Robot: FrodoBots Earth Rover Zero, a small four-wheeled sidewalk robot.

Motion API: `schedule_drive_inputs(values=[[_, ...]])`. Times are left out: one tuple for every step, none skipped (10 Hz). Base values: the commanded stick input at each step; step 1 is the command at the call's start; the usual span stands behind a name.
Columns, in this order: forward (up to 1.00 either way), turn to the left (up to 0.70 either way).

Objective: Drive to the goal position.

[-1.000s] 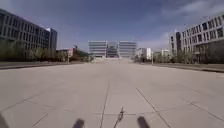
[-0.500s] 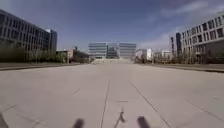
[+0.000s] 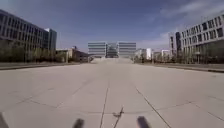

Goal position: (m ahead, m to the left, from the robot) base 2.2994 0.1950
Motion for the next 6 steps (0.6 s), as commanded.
schedule_drive_inputs(values=[[0.7,0.0],[0.7,0.0],[0.7,0.0],[0.7,0.0],[0.7,0.0],[0.7,0.01]])
